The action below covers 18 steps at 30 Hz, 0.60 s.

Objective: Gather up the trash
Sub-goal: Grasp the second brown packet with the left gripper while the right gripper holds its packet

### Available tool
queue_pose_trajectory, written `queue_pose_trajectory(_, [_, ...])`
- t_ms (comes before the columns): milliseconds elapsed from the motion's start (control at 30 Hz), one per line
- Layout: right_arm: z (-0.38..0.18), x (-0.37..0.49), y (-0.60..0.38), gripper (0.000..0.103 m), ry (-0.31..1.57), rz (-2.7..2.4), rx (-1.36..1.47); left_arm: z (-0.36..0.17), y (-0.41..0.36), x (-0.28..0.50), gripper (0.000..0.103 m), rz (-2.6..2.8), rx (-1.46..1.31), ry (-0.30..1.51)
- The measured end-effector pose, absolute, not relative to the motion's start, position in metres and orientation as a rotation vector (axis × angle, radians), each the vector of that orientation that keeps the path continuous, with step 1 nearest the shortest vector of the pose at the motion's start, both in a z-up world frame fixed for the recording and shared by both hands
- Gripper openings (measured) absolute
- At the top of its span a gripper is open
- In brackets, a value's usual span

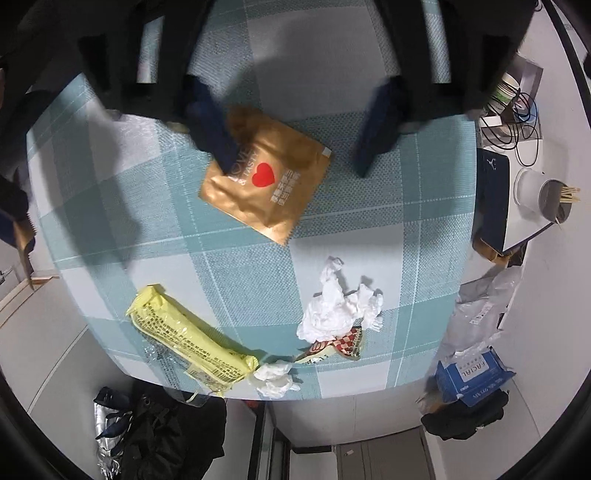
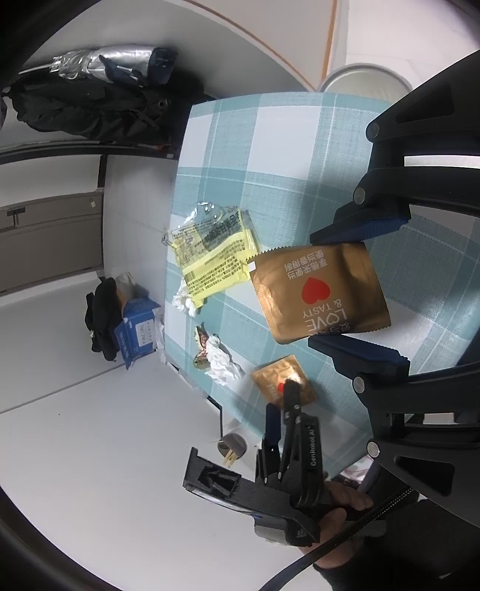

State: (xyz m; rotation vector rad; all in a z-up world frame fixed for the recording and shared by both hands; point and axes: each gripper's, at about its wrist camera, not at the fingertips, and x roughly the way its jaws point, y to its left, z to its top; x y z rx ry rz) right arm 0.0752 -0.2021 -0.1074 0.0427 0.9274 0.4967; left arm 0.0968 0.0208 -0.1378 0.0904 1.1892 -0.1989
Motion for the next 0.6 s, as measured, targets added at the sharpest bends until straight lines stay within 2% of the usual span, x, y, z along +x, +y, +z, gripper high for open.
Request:
queue_pose_trajectory(167, [-0.108,0.076,-0.202,0.046,0.932,0.498,0.050,-0.137,0.019,0.098,0.079,-0.241,0.084,1.182])
queue_pose_trajectory(300, [-0.106,0.075,-0.205,0.047,0.923,0.500,0.053,-0.144,0.006,0.093,0.084,-0.257,0.194,1.192])
queue_pose_trajectory(467, [-0.107,0.076,-0.208,0.047,0.928,0.497,0.072,-0.144,0.007,0.095,0.083,-0.271,0.205,1.211])
queue_pose_trajectory(533, [-0.107,0.076,-0.209,0.047,0.927,0.497,0.076,-0.143,0.005,0.095,0.081,-0.269,0.203,1.219])
queue_pose_trajectory(600, [-0.106,0.076,-0.209,0.047,0.926,0.497,0.079,-0.142,0.006,0.096,0.066,-0.269,0.200,1.215])
